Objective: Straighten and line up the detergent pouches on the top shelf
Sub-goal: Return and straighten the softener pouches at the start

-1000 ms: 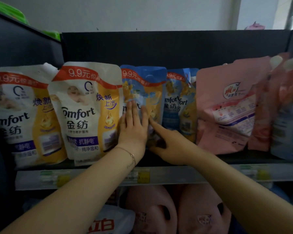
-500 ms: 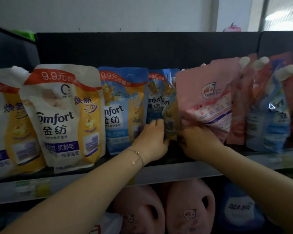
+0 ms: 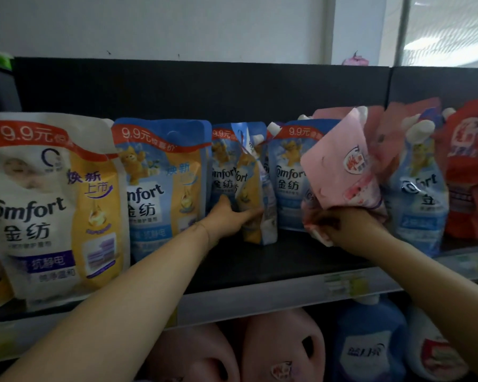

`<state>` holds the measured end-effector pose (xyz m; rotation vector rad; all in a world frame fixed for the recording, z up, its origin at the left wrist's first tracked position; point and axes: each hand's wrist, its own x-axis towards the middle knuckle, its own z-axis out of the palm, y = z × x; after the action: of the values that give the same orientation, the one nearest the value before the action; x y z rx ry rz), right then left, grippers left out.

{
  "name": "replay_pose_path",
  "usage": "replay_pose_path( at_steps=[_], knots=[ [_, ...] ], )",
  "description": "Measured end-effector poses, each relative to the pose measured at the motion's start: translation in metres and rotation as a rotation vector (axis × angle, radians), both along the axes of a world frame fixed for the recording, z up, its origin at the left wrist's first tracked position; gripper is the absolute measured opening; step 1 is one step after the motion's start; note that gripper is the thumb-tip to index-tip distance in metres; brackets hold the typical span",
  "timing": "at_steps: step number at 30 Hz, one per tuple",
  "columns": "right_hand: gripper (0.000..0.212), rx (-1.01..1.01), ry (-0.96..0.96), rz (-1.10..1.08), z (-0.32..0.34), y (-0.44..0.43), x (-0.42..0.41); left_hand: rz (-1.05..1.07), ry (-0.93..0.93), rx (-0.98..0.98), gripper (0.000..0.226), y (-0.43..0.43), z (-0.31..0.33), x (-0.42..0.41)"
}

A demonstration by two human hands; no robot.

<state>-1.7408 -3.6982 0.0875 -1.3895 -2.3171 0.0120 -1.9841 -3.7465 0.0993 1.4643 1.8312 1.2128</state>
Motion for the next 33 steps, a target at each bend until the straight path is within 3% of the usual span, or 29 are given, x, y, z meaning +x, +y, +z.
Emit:
replay_pose_path(
  at_steps=[3,4,8,14,16,19,22,26,30,33],
  knots=[
    [0.026,0.0,0.045,0.04,0.005,0.008,0.001,-0.043,-0.249,0.018,0.127,0.013,-0.003,-0.002],
    [0.026,0.0,0.076,0.055,0.006,0.009,-0.001,-0.064,-0.306,0.022,0.124,0.015,-0.004,0.001],
    [0.019,-0.024,0.107,0.111,0.01,0.0,-0.008,-0.004,-0.347,0.112,0.065,0.014,-0.004,0.026],
    [0.022,0.074,-0.158,0.1,0.005,-0.043,-0.037,0.291,-0.06,0.139,0.029,0.014,-0.01,0.05],
    [0.017,0.098,-0.241,0.118,0.004,-0.058,-0.048,0.341,-0.013,0.133,0.03,0.012,-0.01,0.047],
    [0.04,-0.096,-0.153,0.191,0.006,-0.067,-0.067,0.412,-0.024,0.104,0.037,0.003,-0.009,0.044],
    [0.069,-0.245,-0.106,0.247,0.014,-0.065,-0.08,0.5,-0.178,0.164,0.053,-0.006,-0.012,0.042],
    [0.078,-0.296,-0.028,0.355,0.024,-0.055,-0.087,0.538,-0.226,0.144,0.071,-0.021,-0.012,0.045],
    [0.086,-0.375,0.007,0.326,0.014,-0.03,-0.113,0.401,-0.017,0.348,0.035,-0.038,-0.01,0.051],
    [0.093,-0.378,0.047,0.281,0.01,-0.017,-0.12,0.277,0.551,0.459,0.043,-0.043,-0.01,0.046]
  ],
)
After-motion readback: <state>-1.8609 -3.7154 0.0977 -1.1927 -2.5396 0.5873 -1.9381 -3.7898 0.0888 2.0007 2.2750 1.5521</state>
